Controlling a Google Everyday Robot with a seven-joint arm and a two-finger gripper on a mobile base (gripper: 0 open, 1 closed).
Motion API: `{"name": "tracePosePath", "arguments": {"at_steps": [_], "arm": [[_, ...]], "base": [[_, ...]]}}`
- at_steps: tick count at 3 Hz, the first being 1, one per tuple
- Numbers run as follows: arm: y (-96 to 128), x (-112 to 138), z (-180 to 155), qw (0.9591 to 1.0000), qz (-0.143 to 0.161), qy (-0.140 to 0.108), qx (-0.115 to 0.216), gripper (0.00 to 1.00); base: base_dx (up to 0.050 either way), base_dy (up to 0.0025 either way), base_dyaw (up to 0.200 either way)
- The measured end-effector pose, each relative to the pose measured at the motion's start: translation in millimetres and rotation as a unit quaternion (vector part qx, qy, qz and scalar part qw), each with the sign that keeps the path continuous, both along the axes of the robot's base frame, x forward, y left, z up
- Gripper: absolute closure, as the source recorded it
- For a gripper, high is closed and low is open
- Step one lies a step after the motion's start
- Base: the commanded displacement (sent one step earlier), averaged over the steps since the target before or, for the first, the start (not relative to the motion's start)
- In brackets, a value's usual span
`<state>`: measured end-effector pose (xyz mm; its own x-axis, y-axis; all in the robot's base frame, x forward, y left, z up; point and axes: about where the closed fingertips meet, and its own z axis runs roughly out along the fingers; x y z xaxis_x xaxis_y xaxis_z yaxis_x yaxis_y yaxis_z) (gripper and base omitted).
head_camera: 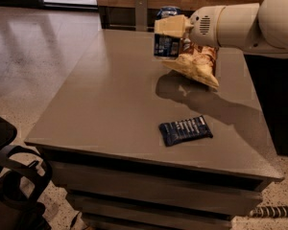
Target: Place pepsi can upright
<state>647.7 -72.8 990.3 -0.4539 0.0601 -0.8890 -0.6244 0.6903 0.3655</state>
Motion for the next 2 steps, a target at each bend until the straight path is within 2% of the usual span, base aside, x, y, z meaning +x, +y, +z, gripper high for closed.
{"name": "tracePosePath", "arguments": {"at_steps": [1, 2], "arm": [[-0.1, -5.2, 8.2, 0.9964, 0.058, -0.056, -0.025, 1.0], [1.3, -29.6, 20.0, 0.9871, 0.088, -0.12, -0.06, 1.0]], "base": [[0.0, 0.0, 0.0], [0.0, 0.0, 0.0]]}}
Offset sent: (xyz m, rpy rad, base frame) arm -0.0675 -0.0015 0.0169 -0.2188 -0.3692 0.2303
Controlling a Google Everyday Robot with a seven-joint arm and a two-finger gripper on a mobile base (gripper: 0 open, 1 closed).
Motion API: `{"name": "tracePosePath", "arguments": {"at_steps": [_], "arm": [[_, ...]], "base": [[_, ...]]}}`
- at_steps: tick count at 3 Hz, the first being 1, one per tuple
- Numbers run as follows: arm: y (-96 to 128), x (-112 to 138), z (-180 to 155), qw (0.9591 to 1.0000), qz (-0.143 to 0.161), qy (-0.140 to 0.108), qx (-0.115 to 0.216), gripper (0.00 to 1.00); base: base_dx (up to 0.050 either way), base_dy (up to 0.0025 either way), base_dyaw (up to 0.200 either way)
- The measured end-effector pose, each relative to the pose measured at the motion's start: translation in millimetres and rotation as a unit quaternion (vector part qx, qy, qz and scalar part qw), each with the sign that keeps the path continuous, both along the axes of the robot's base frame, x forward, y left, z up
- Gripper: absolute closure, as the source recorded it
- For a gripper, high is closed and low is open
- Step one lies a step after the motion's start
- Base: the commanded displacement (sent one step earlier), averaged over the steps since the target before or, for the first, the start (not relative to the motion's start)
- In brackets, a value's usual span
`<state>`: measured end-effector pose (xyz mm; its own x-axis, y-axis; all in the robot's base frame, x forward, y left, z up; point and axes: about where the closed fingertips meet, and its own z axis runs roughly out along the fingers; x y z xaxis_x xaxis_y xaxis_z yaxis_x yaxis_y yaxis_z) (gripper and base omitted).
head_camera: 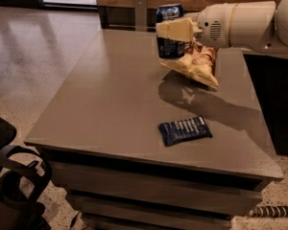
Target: Place pepsi can upright
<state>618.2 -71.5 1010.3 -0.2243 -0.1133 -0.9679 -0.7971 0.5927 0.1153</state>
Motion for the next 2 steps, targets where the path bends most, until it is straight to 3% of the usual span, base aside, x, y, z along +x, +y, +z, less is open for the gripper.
{"name": "tracePosePath", "arguments": {"at_steps": [1, 2], "arm": [[2.1, -24.6, -4.7, 0.9992, 0.011, -0.038, -0.008, 1.0], [9.5, -41.2, -12.0, 0.9979, 0.023, -0.059, 0.014, 1.0]], "base": [[0.0, 0.0, 0.0], [0.0, 0.0, 0.0]]}}
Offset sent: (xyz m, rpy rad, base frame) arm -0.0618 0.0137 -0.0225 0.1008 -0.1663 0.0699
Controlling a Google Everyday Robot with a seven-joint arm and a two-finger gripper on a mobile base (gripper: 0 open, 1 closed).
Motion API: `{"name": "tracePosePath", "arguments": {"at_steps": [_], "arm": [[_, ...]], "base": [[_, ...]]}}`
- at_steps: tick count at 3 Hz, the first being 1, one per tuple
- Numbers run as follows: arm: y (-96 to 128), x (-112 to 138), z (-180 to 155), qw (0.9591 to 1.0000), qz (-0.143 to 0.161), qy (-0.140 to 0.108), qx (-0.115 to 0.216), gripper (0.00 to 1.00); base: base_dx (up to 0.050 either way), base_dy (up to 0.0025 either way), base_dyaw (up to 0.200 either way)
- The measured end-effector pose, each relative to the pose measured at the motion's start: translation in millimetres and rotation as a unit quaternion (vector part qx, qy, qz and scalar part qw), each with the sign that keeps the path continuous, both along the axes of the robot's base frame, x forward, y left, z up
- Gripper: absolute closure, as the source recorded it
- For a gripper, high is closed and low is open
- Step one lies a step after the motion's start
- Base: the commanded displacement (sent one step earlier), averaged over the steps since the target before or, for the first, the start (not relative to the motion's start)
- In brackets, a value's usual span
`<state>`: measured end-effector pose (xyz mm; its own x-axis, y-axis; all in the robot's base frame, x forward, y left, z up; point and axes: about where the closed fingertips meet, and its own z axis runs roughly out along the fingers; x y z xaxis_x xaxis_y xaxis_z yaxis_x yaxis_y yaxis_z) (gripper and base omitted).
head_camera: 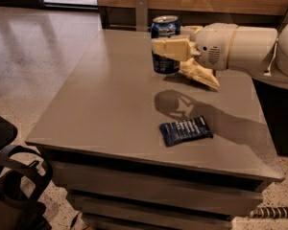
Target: Place pepsi can upright
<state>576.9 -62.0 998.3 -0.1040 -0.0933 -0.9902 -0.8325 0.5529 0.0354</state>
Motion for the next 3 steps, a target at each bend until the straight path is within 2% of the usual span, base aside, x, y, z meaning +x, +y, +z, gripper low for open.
{"name": "tracePosePath", "arguments": {"at_steps": [1, 2, 3], "arm": [[25.4, -19.0, -9.9, 0.9994, 0.02, -0.012, 0.026, 1.0], [42.0, -32.4, -13.3, 0.9992, 0.024, -0.022, 0.022, 1.0], [58.7, -37.4, -29.1, 0.9997, -0.001, -0.024, 0.007, 1.0]], "base": [[0.0, 0.0, 0.0], [0.0, 0.0, 0.0], [0.0, 0.0, 0.0]]}}
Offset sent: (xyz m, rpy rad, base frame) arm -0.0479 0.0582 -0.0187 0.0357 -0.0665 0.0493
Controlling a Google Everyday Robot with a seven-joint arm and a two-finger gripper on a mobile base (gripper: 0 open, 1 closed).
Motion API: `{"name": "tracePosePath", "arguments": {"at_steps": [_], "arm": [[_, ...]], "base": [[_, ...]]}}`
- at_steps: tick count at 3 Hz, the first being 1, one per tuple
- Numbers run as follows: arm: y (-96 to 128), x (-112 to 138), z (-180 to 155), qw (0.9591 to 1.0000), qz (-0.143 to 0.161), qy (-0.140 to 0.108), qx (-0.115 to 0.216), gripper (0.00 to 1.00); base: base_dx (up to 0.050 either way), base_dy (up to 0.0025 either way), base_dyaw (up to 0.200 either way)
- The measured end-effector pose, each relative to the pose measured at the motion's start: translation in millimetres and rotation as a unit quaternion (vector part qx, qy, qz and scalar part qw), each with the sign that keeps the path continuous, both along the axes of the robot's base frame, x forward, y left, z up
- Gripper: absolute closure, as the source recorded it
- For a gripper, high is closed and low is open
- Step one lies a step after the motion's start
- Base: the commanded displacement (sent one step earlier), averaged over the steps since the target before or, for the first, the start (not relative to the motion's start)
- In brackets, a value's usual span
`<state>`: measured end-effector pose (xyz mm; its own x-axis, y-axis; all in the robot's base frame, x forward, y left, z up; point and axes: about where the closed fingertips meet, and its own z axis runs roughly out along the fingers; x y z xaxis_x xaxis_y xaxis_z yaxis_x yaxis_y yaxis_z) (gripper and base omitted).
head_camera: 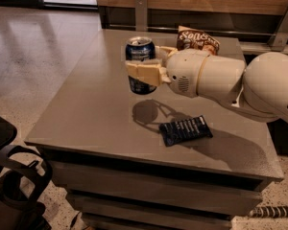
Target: Place pepsi can upright
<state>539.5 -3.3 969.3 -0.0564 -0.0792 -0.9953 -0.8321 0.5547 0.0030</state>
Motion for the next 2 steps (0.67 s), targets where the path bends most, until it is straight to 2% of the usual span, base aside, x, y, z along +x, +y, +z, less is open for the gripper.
{"name": "tracePosePath", "arguments": {"at_steps": [1, 2], "arm": [[1.4, 0.3, -0.8, 1.0, 0.001, -0.001, 0.001, 1.0], [31.1, 6.5, -18.6, 0.9993, 0.028, -0.018, 0.019, 1.0]], "base": [[0.0, 0.0, 0.0], [0.0, 0.0, 0.0]]}}
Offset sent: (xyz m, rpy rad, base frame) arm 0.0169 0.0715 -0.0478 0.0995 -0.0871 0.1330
